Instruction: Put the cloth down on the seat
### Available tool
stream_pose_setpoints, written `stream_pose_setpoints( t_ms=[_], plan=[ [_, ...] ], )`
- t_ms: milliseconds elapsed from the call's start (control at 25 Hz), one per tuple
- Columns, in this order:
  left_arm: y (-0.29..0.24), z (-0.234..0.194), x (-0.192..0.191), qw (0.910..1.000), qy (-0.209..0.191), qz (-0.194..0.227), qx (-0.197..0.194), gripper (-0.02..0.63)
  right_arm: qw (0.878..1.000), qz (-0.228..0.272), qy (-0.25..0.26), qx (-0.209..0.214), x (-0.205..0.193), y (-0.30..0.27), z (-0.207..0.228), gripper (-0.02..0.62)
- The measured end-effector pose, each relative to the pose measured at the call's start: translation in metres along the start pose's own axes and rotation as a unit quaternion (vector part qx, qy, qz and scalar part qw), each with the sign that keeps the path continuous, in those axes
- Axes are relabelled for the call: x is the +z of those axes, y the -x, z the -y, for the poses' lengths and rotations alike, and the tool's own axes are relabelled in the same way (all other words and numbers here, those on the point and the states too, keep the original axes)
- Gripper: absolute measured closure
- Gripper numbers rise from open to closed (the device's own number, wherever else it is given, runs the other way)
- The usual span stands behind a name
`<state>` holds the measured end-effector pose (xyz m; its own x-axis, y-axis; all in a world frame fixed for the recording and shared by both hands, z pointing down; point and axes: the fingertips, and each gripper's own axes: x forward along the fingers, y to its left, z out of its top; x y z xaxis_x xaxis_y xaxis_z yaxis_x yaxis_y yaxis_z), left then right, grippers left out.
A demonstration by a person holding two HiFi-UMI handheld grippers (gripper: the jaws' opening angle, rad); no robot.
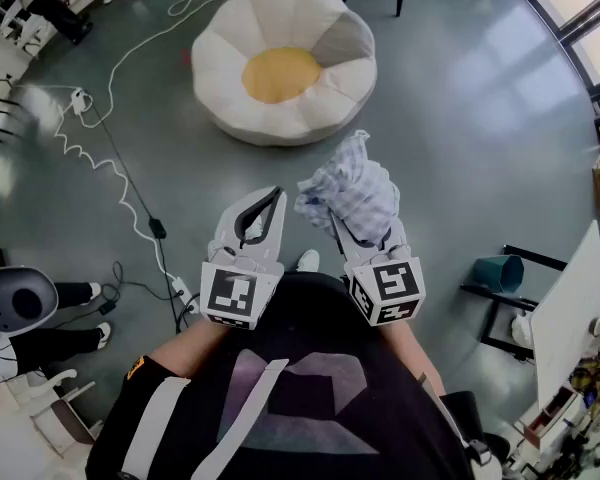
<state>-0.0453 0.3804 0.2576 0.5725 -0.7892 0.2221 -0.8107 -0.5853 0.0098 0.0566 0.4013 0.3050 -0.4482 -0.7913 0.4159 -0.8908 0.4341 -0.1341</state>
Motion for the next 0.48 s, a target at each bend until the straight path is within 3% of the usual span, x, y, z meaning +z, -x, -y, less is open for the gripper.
stream_pose_setpoints(
  t_ms=[480],
  plan=[
    [-0.0004,-0.0028,-0.0014,1.0000,0.001,0.002,-0.003,0.606,1.000,-0.002,-0.006,-0.003,-0.0012,-0.0021,0.0011,0.426]
  ],
)
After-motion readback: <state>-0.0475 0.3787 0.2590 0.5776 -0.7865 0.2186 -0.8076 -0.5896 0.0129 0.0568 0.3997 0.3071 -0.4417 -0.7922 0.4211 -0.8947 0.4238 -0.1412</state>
